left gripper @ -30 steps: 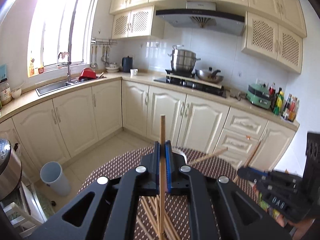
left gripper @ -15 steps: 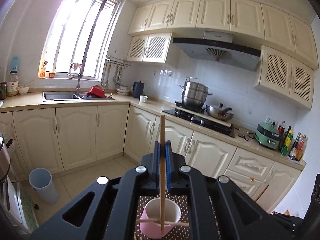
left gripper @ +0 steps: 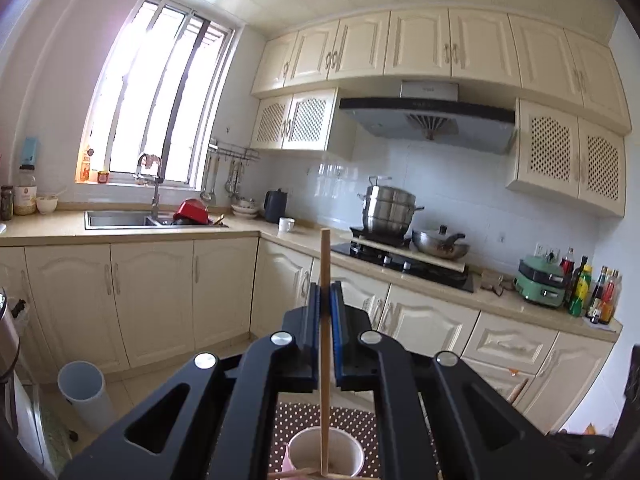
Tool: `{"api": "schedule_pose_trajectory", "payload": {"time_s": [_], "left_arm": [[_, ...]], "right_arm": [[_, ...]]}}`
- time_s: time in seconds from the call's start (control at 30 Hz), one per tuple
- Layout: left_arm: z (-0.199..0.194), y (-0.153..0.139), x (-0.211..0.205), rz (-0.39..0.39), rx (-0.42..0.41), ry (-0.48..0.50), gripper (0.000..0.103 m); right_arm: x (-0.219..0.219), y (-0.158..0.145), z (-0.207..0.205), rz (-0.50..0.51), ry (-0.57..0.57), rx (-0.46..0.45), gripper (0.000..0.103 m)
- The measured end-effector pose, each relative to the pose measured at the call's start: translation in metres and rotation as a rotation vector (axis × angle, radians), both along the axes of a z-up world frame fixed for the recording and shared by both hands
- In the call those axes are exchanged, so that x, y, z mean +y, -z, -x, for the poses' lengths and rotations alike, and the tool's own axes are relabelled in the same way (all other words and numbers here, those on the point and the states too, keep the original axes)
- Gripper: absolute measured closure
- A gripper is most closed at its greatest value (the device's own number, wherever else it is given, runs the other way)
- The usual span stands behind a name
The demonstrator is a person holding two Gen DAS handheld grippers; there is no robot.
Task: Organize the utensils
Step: 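Lift both chopsticks upright and carry them above the pink cup, then lower the left tool's chopstick into the cup and open it while the right tool approaches the cup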
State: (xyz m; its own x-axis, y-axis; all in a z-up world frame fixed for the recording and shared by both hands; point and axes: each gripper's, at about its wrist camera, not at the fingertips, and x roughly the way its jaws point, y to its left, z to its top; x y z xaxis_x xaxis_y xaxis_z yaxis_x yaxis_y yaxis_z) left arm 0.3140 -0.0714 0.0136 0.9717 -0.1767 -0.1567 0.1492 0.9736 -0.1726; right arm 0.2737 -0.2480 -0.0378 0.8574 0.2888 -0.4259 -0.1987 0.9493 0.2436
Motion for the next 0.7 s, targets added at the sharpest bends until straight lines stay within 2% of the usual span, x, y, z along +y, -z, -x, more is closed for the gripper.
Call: {"api": "schedule_pose_trajectory", "payload": {"time_s": [0.17, 0.37, 0.57, 0.6, 0.67, 0.7], "left_arm": [[-0.008, 0.021, -0.004, -0.018, 0.069, 0.031, 0.097], [-0.003, 0.032, -0.004, -0.068, 0.085, 0.044, 0.097], [-0.003, 0.041, 0.002, -0.073, 0.128, 0.065, 0.096], [-0.002, 0.043, 0.004, -0.072, 0.134, 0.072, 0.095], [0.000, 0.045, 0.006, -0.073, 0.138, 0.073, 0.077], [0.001, 0.045, 0.007, -0.074, 0.134, 0.067, 0.076]], "right_arm": [[0.001, -0.004, -0.004, 0.005, 0.005, -0.014, 0.097], [0.004, -0.011, -0.004, 0.019, 0.011, -0.035, 0.097], [0.003, -0.018, -0.004, 0.023, 0.022, -0.051, 0.097], [0.003, -0.019, -0.002, 0.022, 0.023, -0.056, 0.097], [0.004, -0.023, -0.001, 0.020, 0.030, -0.069, 0.097], [0.004, -0.024, 0.001, 0.018, 0.032, -0.075, 0.097]]}}
